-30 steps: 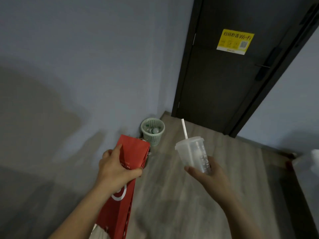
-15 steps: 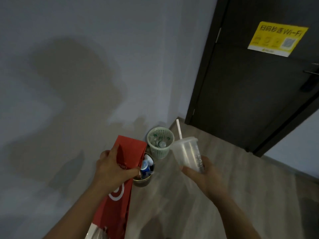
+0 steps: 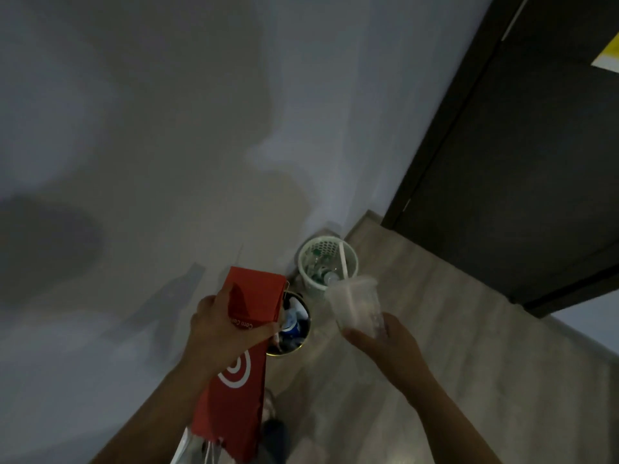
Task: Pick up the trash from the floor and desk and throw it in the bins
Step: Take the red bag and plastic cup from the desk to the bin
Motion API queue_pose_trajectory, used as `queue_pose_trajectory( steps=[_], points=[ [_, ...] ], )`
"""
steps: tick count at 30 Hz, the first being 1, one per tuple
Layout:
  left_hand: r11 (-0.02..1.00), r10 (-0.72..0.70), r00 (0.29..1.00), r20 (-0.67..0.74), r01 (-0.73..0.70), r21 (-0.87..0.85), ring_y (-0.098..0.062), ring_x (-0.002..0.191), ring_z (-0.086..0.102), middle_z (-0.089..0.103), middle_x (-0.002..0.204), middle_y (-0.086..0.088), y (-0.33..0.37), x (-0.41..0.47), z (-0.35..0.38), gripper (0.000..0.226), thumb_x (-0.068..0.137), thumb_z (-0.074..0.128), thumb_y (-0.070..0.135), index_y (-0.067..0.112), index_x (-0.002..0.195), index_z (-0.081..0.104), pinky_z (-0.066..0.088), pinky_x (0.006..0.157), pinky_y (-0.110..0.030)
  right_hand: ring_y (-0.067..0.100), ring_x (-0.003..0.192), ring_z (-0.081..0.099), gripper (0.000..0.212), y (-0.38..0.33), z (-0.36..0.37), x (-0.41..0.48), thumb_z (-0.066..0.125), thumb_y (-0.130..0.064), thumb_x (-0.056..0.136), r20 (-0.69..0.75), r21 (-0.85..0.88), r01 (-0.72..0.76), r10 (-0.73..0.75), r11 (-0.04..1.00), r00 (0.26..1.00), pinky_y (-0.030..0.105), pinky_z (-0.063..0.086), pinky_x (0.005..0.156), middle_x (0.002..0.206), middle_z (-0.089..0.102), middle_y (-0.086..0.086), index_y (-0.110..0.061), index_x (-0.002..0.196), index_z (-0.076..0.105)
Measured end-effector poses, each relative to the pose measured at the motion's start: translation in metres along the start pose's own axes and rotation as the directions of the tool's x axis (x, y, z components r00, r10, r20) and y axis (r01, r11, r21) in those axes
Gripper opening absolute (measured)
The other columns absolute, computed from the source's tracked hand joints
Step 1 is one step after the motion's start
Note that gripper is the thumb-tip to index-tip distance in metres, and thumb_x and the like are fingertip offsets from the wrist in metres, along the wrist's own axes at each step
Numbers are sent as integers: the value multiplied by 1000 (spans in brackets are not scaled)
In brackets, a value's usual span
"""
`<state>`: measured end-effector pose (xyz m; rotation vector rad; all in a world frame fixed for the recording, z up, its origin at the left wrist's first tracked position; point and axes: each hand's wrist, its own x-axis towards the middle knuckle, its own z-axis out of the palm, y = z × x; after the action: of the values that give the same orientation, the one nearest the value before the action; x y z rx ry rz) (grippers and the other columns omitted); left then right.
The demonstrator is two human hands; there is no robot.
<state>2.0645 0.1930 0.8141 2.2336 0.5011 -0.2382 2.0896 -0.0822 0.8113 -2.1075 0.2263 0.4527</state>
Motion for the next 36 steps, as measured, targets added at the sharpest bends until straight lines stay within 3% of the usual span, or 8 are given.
queue_pose_trajectory(
  steps=[6, 11, 15, 18, 22, 26, 31, 36],
  points=[
    [995, -101, 989, 105, 102, -3, -23, 114, 57, 56, 125, -4, -32, 92, 10, 123, 37, 72, 79, 29, 142, 35, 50, 95, -44, 3, 87, 59, 59, -7, 53, 80, 74, -55, 72, 56, 50, -127, 124, 991, 991, 17, 43, 62, 102, 61, -9, -24, 117, 53],
    [986, -160, 976, 146, 153, 59, -24, 107, 59, 58, 117, -7, -61, 157, 44, 121, 35, 69, 79, 25, 139, 39, 51, 93, -44, 26, 100, 65, 64, 16, 92, 148, 79, -34, 74, 189, 219, -321, 282, 922, 941, 46, 55, 87, 115, 64, 10, -11, 127, 52],
    [957, -288, 944, 162, 277, 89, -33, 115, 51, 43, 128, -14, -97, 207, 87, 125, 44, 80, 68, 23, 146, 24, 49, 95, -46, 22, 99, 64, 64, 50, 128, 208, 83, -17, 68, 202, 268, -371, 324, 889, 924, 37, 56, 79, 112, 64, 7, -12, 123, 51],
    [933, -359, 920, 160, 348, 95, -35, 113, 52, 40, 130, -15, -134, 241, 122, 122, 48, 83, 65, 22, 146, 24, 51, 93, -47, 29, 103, 64, 70, 89, 163, 253, 85, -20, 67, 269, 306, -433, 359, 848, 894, 49, 54, 90, 116, 64, 12, -9, 127, 51],
    [920, -391, 898, 201, 376, 113, -35, 110, 55, 45, 128, -15, -180, 277, 163, 121, 45, 80, 70, 22, 143, 29, 52, 91, -47, 28, 98, 67, 78, 140, 211, 299, 85, -36, 52, 300, 320, -465, 377, 825, 876, 50, 55, 87, 106, 69, 11, -11, 121, 59],
    [934, -355, 909, 216, 333, 132, -33, 112, 53, 45, 127, -15, -217, 306, 197, 120, 46, 80, 68, 24, 144, 27, 51, 93, -45, 29, 100, 66, 97, 185, 257, 334, 84, -47, 40, 346, 322, -532, 426, 783, 836, 50, 56, 85, 112, 66, 10, -14, 126, 53],
    [937, -346, 911, 225, 322, 135, -34, 119, 48, 38, 135, -15, -253, 336, 241, 117, 58, 82, 58, 28, 149, 16, 46, 99, -47, 22, 100, 65, 79, 237, 305, 369, 83, -33, 62, 347, 261, -518, 422, 814, 838, 33, 53, 70, 115, 65, 6, -18, 131, 48],
    [946, -325, 925, 199, 316, 75, -29, 122, 46, 39, 137, -9, -283, 363, 281, 111, 58, 81, 59, 29, 147, 22, 45, 100, -48, 23, 112, 57, 78, 283, 342, 387, 79, -31, 75, 343, 213, -532, 447, 820, 826, 32, 48, 79, 127, 56, 4, -17, 139, 37]
  ],
)
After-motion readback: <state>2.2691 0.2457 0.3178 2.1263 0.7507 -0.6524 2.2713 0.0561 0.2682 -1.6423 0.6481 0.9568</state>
